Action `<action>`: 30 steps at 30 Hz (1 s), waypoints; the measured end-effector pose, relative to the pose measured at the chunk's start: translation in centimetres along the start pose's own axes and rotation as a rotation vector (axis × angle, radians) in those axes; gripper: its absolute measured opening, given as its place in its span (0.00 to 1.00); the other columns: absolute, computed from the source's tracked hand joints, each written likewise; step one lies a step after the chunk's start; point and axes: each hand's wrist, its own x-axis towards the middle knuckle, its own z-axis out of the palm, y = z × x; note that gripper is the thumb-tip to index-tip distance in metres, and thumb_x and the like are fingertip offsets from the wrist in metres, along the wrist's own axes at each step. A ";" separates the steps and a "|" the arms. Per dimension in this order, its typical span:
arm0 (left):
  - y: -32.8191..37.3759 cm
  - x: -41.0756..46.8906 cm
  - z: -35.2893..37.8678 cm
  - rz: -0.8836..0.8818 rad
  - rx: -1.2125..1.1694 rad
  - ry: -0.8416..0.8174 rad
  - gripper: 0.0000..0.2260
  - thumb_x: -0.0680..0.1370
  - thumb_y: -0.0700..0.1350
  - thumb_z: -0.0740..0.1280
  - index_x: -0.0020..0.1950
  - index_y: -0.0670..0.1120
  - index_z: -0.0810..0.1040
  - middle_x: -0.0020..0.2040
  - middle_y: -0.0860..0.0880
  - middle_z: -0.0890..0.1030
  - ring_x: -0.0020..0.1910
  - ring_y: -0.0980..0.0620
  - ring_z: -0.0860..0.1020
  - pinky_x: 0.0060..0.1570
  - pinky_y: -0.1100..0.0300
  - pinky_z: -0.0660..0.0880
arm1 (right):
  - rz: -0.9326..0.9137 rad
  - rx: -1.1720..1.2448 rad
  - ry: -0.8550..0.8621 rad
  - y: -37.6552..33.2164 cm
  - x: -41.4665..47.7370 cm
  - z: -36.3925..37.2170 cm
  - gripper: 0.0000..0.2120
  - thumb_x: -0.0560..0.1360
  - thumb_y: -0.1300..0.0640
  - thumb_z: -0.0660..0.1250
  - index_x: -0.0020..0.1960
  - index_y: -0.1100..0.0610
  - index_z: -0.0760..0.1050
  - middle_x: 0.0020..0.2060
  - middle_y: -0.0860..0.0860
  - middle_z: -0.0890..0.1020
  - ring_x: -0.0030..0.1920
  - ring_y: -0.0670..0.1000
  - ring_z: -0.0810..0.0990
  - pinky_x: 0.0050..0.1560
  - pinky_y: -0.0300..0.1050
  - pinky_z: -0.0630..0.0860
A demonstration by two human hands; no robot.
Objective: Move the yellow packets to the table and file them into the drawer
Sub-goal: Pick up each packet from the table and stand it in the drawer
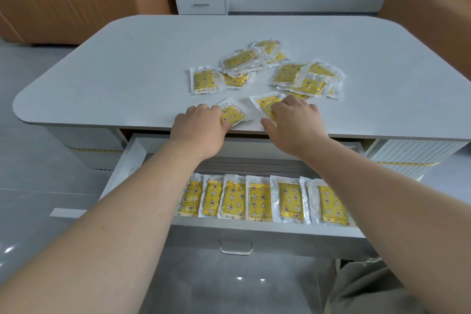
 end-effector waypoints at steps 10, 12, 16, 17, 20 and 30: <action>0.0 -0.5 0.6 -0.083 -0.185 0.029 0.14 0.82 0.53 0.64 0.63 0.45 0.72 0.58 0.44 0.76 0.56 0.44 0.75 0.53 0.48 0.76 | 0.193 0.236 -0.065 -0.9 -0.7 0.1 0.12 0.82 0.48 0.60 0.59 0.55 0.67 0.55 0.54 0.77 0.58 0.57 0.75 0.60 0.54 0.68; 0.1 -0.5 0.6 -0.099 -0.203 0.019 0.16 0.82 0.53 0.64 0.63 0.45 0.71 0.58 0.45 0.77 0.56 0.44 0.76 0.52 0.48 0.76 | 0.201 0.241 -0.058 -1.2 -0.8 0.0 0.13 0.82 0.49 0.61 0.61 0.56 0.66 0.55 0.54 0.78 0.58 0.58 0.75 0.59 0.54 0.67; 0.0 -0.4 0.6 -0.117 -0.200 0.027 0.19 0.80 0.54 0.68 0.64 0.45 0.71 0.59 0.45 0.78 0.56 0.44 0.76 0.53 0.48 0.76 | 0.248 0.320 -0.022 -1.5 -0.8 -0.8 0.18 0.77 0.53 0.68 0.64 0.54 0.66 0.54 0.52 0.76 0.55 0.57 0.75 0.56 0.52 0.66; 0.0 -0.3 0.5 -0.120 -0.202 0.034 0.19 0.79 0.54 0.69 0.64 0.45 0.70 0.59 0.45 0.78 0.56 0.44 0.77 0.53 0.48 0.76 | 0.264 0.348 -0.014 -1.6 -0.8 -1.0 0.20 0.76 0.55 0.69 0.64 0.53 0.66 0.54 0.51 0.75 0.53 0.56 0.74 0.56 0.52 0.66; 0.1 -0.3 0.6 -0.116 -0.211 0.066 0.21 0.78 0.53 0.71 0.64 0.45 0.69 0.59 0.45 0.77 0.56 0.44 0.76 0.52 0.48 0.75 | 0.297 0.411 -0.003 -1.9 -0.7 -1.5 0.29 0.72 0.63 0.70 0.69 0.52 0.64 0.61 0.54 0.72 0.48 0.55 0.75 0.57 0.54 0.73; 0.4 0.1 0.8 -0.145 -0.318 0.138 0.32 0.75 0.53 0.75 0.74 0.47 0.65 0.66 0.45 0.75 0.64 0.43 0.74 0.60 0.47 0.71 | 0.547 0.553 -0.100 -2.2 -0.3 -2.3 0.32 0.73 0.61 0.64 0.75 0.51 0.60 0.61 0.56 0.76 0.62 0.62 0.75 0.64 0.62 0.74</action>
